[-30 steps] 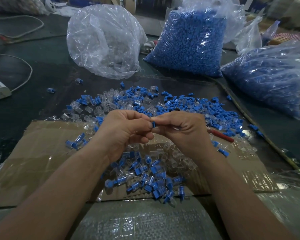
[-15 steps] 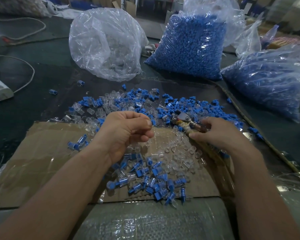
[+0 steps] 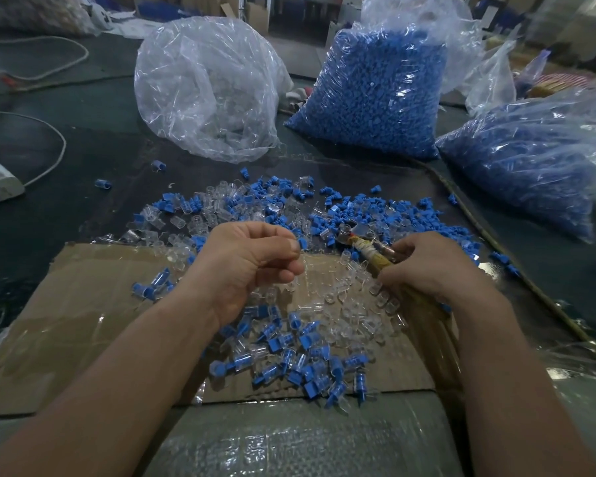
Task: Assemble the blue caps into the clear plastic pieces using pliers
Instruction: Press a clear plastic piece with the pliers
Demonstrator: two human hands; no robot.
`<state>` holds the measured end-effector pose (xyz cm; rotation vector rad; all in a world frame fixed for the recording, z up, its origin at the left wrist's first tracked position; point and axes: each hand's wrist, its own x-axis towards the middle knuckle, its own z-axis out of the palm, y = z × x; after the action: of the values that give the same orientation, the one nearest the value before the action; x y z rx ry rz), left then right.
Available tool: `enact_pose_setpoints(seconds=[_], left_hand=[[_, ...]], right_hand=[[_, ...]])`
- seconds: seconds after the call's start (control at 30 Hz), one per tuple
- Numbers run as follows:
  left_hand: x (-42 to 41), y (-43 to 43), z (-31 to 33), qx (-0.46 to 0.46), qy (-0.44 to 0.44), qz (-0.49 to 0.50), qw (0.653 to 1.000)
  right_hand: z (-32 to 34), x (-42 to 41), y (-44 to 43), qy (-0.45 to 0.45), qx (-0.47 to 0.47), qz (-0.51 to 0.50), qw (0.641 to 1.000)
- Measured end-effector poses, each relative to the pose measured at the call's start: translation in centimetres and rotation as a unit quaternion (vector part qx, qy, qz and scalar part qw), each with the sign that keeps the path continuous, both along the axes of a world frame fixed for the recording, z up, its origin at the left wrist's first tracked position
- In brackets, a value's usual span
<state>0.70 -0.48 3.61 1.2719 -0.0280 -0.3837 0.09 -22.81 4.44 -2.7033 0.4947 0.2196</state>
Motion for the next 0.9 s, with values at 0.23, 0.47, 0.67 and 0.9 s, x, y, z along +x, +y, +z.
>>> enact_pose_setpoints(seconds=[0.23,0.47,0.67,0.9], left_hand=[[0.2,0.0,-0.5,-0.001,-0.020,0.007,1.000],[0.1,-0.3,-0.9,-0.013,-0.063,0.049,0.997],[0.2,-0.5,-0.8,-0.018,-0.092,0.101,0.990],[0.1,-0.5,-0.6,-0.018,-0.126,0.147,0.981]], right_hand=[[0.8,-0.5,0.7,-0.091,0.019,0.018,0.996],[0.9,-1.1,1.8,-0.274,0.002,0.082,0.958],[-0.1,-1.2,3.6,-0.252,0.022,0.202,0.946],[-0.4,-1.2,4.3,-0.223,0.013,0.234,0.946]])
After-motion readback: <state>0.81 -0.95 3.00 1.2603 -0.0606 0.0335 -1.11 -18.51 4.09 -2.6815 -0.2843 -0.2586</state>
